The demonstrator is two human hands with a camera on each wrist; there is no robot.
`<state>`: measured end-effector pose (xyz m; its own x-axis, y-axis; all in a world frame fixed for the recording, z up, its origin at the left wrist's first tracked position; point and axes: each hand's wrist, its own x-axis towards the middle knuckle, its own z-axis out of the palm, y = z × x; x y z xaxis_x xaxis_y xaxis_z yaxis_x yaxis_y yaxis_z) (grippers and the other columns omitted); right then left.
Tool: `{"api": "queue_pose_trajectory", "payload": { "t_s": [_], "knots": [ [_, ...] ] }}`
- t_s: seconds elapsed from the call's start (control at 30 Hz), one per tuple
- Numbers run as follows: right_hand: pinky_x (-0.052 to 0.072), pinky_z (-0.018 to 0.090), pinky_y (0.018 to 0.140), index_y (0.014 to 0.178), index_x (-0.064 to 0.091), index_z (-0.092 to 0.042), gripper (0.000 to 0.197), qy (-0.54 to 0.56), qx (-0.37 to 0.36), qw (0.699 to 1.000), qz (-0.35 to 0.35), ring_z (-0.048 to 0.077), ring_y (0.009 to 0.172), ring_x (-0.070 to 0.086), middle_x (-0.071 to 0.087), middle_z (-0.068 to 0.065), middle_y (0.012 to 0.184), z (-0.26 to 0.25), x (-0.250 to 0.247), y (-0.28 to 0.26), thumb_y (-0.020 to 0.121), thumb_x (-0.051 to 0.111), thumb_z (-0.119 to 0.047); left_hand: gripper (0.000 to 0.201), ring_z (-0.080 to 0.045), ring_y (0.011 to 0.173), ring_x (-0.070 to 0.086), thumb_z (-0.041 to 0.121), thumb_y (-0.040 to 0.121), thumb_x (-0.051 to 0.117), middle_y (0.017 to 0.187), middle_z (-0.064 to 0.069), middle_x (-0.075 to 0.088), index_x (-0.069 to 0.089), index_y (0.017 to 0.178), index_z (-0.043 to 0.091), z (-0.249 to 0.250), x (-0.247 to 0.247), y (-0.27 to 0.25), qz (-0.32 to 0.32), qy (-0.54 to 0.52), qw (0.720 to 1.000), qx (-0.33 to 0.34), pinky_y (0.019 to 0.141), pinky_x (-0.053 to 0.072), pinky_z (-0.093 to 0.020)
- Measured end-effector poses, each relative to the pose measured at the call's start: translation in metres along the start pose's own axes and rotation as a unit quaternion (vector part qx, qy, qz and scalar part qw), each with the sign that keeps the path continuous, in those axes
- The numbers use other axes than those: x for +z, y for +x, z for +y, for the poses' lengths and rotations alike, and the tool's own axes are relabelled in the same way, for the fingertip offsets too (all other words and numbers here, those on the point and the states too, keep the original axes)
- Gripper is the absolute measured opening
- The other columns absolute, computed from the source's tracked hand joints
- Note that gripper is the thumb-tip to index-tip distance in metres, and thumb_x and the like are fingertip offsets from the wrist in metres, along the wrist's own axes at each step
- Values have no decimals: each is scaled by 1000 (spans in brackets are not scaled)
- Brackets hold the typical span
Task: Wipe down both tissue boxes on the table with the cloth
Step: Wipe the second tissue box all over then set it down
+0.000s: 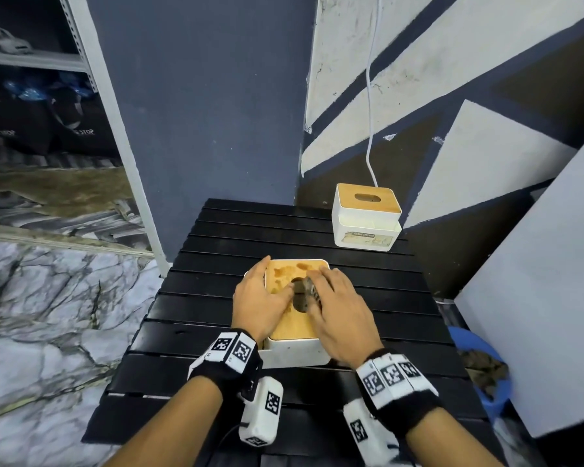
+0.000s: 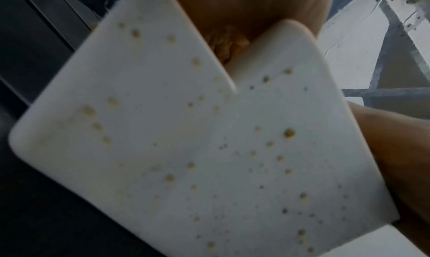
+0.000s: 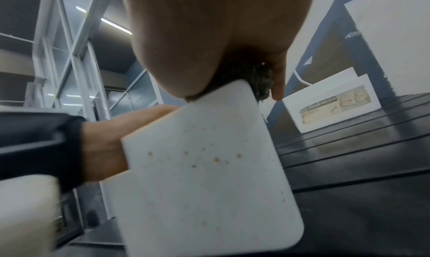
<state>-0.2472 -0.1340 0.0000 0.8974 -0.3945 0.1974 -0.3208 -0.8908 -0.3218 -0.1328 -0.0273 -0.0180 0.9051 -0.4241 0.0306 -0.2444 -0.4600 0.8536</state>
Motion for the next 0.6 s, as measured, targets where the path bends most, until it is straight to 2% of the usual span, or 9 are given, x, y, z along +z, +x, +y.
{"api": "queue_pose_trajectory", "payload": {
  "t_s": [0.07, 0.2, 0.33, 0.47, 0.6],
  "knots": [
    [36, 40, 108, 139, 34, -26, 45, 8, 14, 1000, -8, 17, 141, 20, 31, -4, 150, 4, 4, 21, 98, 33, -43, 74, -23, 137, 41, 40, 86, 71, 150, -3, 45, 38, 149, 22, 1, 0, 0, -1, 4, 1000, 4, 113, 34, -39],
    [27, 37, 113, 139, 37, -25, 41, 31, 24, 999, -6, 18, 143, 17, 32, -3, 150, 7, 10, 38, 99, 36, -38, 73, -22, 137, 40, 36, 86, 71, 150, -3, 45, 38, 149, 20, 1, 0, -1, 4, 3, 1000, 5, 112, 33, -37],
    [24, 35, 116, 137, 40, -28, 40, 56, 23, 998, 8, 13, 144, 14, 33, -7, 149, 4, 8, 9, 98, 40, -35, 75, -21, 137, 40, 34, 83, 74, 149, -4, 46, 39, 148, 18, 1, 2, 1, 10, -15, 1000, 4, 111, 32, -33],
    [19, 22, 112, 139, 36, -34, 42, 38, 11, 999, 13, 5, 143, 10, 27, -15, 151, -1, 3, -31, 98, 37, -41, 77, -22, 136, 42, 36, 81, 74, 147, -4, 47, 40, 148, 17, 1, 3, 1, 12, -14, 1000, 5, 112, 35, -37],
    [19, 25, 114, 141, 32, -34, 43, 24, 15, 1000, -1, 7, 144, 10, 24, -14, 152, 0, 3, -30, 99, 34, -43, 76, -22, 136, 41, 37, 82, 73, 147, -4, 48, 40, 148, 18, 0, 2, 0, 10, -9, 1000, 8, 112, 34, -37]
  ]
}}
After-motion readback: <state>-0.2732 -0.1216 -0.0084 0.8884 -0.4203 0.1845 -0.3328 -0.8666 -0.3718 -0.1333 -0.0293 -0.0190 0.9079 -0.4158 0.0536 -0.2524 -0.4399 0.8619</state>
